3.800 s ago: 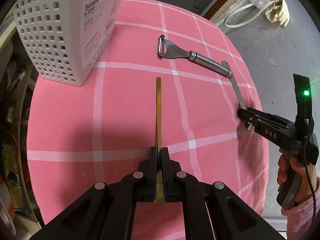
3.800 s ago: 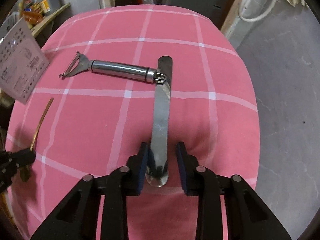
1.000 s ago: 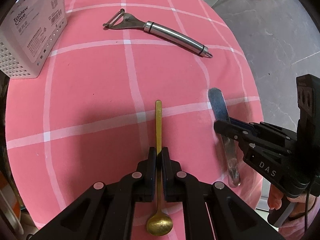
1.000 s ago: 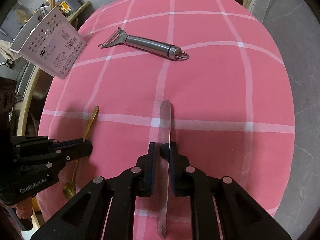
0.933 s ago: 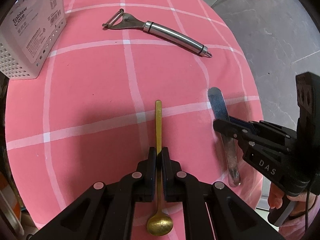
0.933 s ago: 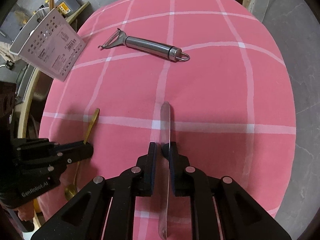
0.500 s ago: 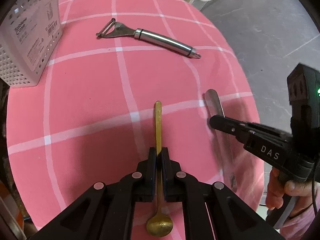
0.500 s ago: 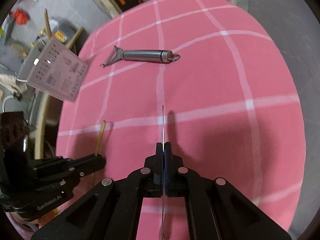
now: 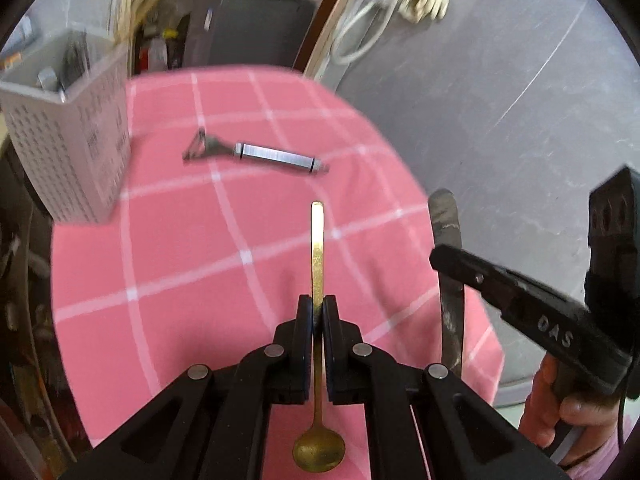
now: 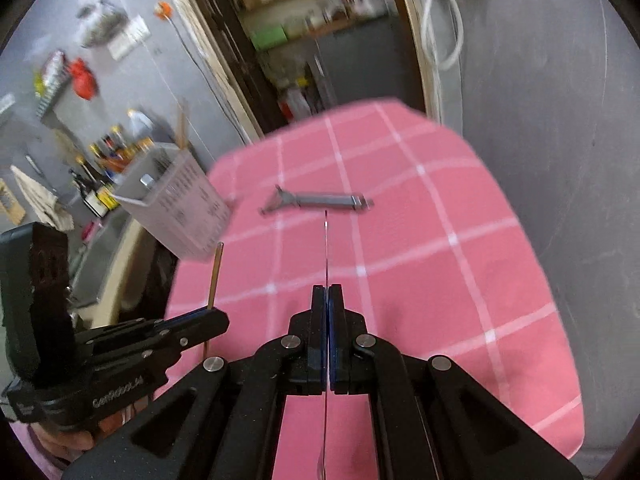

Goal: Organize utensils
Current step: 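Carry the gold spoon and knife to the white holder and drop them in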

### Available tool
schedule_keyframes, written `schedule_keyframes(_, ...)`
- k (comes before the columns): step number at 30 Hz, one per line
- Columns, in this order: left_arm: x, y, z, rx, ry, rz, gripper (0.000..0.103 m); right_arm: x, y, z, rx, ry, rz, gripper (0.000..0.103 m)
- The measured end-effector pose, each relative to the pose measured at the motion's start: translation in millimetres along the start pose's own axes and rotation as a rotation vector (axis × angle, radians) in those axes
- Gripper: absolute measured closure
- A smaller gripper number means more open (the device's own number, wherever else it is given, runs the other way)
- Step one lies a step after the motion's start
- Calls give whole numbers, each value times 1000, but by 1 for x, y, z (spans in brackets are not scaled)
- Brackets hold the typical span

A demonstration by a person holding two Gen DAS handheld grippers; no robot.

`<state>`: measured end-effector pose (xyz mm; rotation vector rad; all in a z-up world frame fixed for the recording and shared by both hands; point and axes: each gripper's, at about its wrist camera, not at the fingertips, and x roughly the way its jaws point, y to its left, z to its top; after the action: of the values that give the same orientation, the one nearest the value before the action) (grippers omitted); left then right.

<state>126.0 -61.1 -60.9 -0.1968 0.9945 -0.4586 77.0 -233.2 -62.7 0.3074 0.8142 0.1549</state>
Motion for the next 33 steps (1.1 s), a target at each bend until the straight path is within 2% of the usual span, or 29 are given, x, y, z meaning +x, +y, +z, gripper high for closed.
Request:
schedule_keyframes(5, -34, -2, 13, -2, -128, -14, 98, -26, 12, 14, 14, -126, 60, 102)
schedule_keyframes(10, -64, 3, 26, -11, -226, 14, 98, -39, 24, 35, 24, -226, 136, 102)
schedule_keyframes(16, -105, 26, 49, -58, -365, 64, 98, -38, 61, 75, -6, -335, 250, 102)
schedule_keyframes(20, -124, 51, 75, -98, -455, 131, 98, -18, 94, 114, -36, -392, 358, 102)
schedule_keyframes(26, -135, 97, 114, -178, -602, 237, 98, 34, 150, 171, -99, -455, 511, 102)
schedule_keyframes(30, -131, 121, 126, -210, -663, 279, 98, 74, 181, 188, -145, -472, 566, 102)
schedule_keyframes(33, -119, 137, 130, -236, -708, 294, 98, 104, 192, 193, -169, -453, 587, 102)
